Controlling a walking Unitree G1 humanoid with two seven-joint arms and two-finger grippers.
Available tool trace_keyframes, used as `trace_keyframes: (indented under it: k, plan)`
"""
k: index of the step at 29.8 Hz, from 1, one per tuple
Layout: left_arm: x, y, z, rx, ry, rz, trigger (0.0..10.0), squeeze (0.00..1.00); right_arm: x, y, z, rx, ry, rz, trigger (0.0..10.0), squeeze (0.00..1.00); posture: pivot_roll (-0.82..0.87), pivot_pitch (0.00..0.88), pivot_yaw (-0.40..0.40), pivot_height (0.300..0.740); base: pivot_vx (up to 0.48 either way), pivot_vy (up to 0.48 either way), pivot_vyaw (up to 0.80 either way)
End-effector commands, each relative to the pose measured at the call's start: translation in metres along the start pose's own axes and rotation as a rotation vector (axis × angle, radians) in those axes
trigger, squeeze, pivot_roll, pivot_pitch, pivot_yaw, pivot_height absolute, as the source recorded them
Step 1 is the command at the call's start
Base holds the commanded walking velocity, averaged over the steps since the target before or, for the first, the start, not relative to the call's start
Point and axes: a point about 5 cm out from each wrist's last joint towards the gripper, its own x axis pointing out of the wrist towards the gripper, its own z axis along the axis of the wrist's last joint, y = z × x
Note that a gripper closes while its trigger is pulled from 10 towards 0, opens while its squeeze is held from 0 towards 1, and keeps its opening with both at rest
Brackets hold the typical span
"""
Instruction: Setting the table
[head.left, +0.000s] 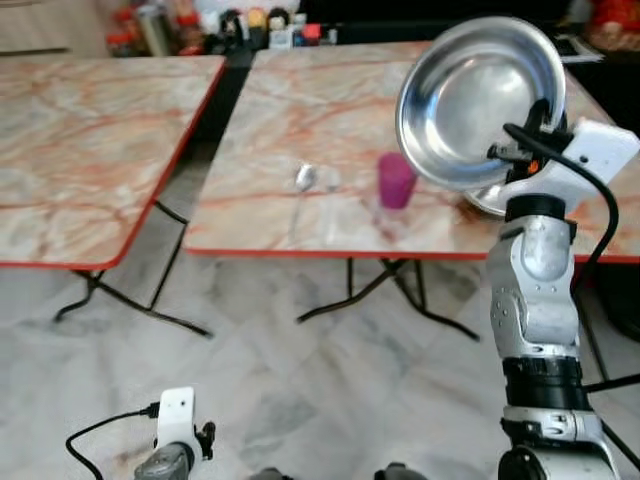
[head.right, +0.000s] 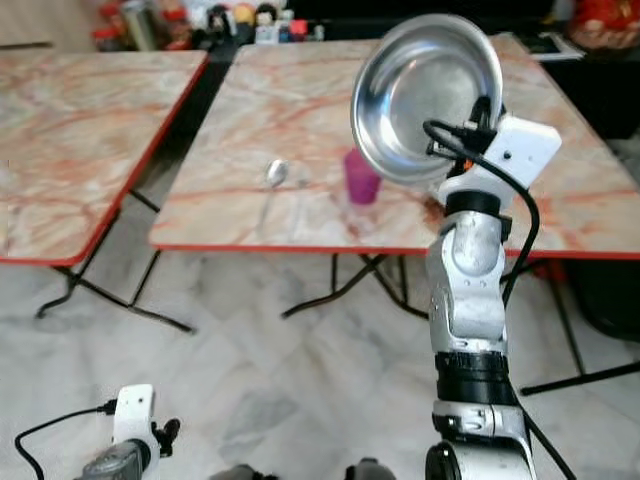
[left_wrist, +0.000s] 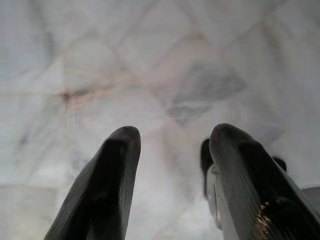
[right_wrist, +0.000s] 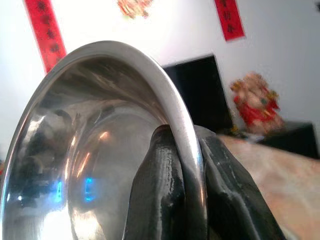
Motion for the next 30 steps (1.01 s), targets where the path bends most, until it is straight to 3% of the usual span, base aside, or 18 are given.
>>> trace_keyframes:
  k: [1, 3, 5, 12, 30]
  plan:
    - [-0.001, 0.005, -0.005, 0.0, 0.019, 0.013, 10.0, 0.0, 0.002, 0.001, 0.008, 0.008, -0.035, -0.001, 10.0, 0.0, -0.1, 0.127, 0.055, 0.711, 0.0, 0.48, 0.0]
    - [-0.001, 0.005, -0.005, 0.0, 0.019, 0.013, 10.0, 0.0, 0.002, 0.001, 0.008, 0.008, -0.035, -0.001, 10.0, 0.0, -0.1, 0.127, 0.055, 0.711, 0.0, 0.48, 0.0]
    - [0.0, 0.002, -0.002, -0.03, 0.004, 0.018, 10.0, 0.0, 0.003, 0.015, 0.003, -0.006, 0.006, 0.064, 10.0, 0.0, -0.1, 0.105, 0.039, 0.711, 0.0, 0.48, 0.0]
    - [0.0, 0.002, 0.002, -0.043, -0.01, 0.024, 10.0, 0.0, 0.0, 0.024, -0.002, 0.002, 0.032, 0.09, 10.0, 0.0, -0.09, 0.116, 0.035, 0.711, 0.0, 0.48, 0.0]
    - [0.001, 0.008, 0.011, -0.059, -0.035, 0.047, 10.0, 0.0, -0.003, 0.03, -0.008, 0.002, 0.073, 0.122, 10.0, 0.0, -0.08, 0.128, 0.04, 0.711, 0.0, 0.48, 0.0]
